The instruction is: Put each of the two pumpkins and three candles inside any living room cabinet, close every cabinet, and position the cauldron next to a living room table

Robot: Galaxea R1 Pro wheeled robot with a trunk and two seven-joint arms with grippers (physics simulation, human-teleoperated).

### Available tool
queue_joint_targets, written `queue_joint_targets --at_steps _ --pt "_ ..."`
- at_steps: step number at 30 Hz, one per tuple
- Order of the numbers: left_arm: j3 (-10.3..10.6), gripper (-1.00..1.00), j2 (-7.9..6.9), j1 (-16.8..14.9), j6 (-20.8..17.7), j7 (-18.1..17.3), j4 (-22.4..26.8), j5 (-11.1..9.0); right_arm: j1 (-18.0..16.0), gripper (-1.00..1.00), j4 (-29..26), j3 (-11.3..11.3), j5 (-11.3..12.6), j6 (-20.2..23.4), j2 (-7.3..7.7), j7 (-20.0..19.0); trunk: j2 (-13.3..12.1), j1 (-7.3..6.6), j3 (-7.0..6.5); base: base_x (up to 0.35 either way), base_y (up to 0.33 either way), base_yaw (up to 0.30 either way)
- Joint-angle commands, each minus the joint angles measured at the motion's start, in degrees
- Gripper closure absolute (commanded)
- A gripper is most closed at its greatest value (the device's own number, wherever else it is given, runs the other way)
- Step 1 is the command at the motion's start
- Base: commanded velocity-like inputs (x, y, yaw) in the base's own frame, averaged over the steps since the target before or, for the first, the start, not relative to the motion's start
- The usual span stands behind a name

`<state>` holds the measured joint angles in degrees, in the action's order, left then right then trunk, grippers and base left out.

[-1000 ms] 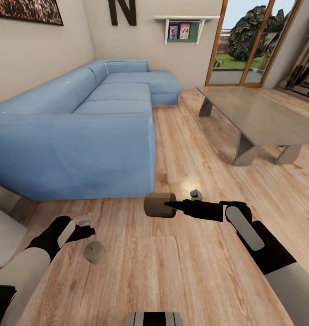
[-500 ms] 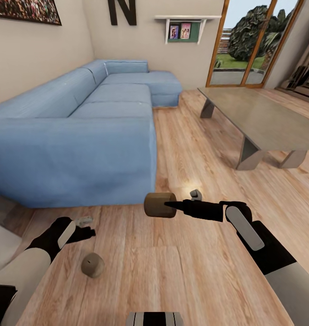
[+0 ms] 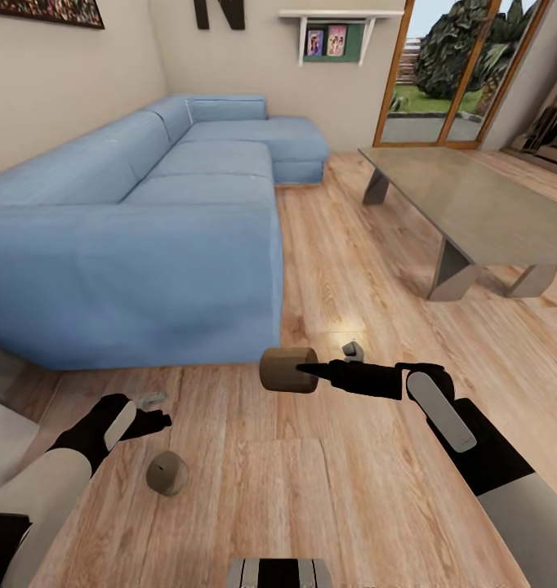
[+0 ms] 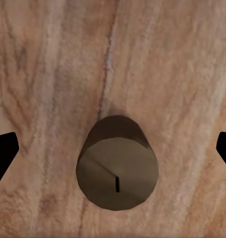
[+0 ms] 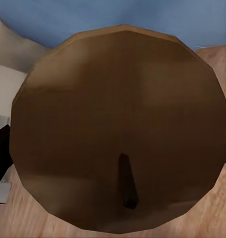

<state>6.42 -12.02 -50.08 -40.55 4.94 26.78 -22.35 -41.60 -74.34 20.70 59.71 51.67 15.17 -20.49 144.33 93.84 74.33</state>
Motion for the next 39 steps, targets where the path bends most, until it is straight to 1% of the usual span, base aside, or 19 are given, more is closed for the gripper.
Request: queue_joint_targets --at_steps 1,6,13,18,20,24,32,35,37,39 --pt "0.4 -1.0 -0.06 0.0 -0.2 0.5 0.1 -0.6 0.0 1.0 0.0 0.0 -0.1 0.1 0.04 -0.3 0.0 0.01 0.27 0.0 0.0 0.0" --pt "0.4 -1.0 -0.02 0.0 0.0 0.5 -0.1 -0.6 -0.1 1.0 0.0 0.0 -0.1 0.1 0.04 -0.3 0.1 0.14 1.38 0.0 0.0 0.0" --pt "0.7 -1.0 0.08 0.0 0.0 0.6 -0.1 -0.6 -0.1 1.0 0.0 0.0 -0.1 0.1 0.04 -0.3 0.1 0.14 1.38 0.0 0.0 0.0" --pt "1.0 -1.0 0.11 0.0 0.1 0.5 -0.1 -0.7 -0.1 1.0 0.0 0.0 -0.1 0.1 0.04 -0.3 0.2 0.27 2.49 0.0 0.0 0.0" --pt "1.0 -1.0 0.1 0.0 0.6 0.5 -0.1 -0.7 -0.1 1.0 0.0 0.0 -0.1 0.1 0.04 -0.3 0.2 0.27 2.49 0.0 0.0 0.0" --pt "1.1 -1.0 0.06 0.2 3.2 0.4 -0.2 -0.8 -0.1 1.0 0.0 0.0 -0.1 0.1 0.04 -0.3 0.2 0.27 2.49 0.0 0.0 0.0" --pt "1.1 -1.0 0.07 0.3 3.8 0.3 -0.6 -0.8 -0.1 1.0 0.0 0.0 -0.1 0.1 0.05 -0.3 0.2 0.27 2.49 0.0 0.0 0.0" --pt "1.1 -1.0 0.07 0.3 3.8 0.3 -0.6 -0.8 -0.1 1.0 -0.1 0.0 0.1 0.1 0.1 -4.1 0.2 0.27 2.49 0.0 0.0 0.0" --pt "1.1 -1.0 0.07 0.3 3.8 0.3 -0.6 -0.8 -0.1 1.0 0.1 0.0 -0.2 0.1 0.16 -9.7 0.2 0.29 2.71 0.0 0.0 0.0" --pt "1.1 -1.0 0.09 0.3 3.8 0.3 -0.6 -0.8 -0.1 1.0 0.7 0.0 -0.9 0.0 0.31 -14.2 0.2 0.34 3.15 0.0 0.0 0.0"
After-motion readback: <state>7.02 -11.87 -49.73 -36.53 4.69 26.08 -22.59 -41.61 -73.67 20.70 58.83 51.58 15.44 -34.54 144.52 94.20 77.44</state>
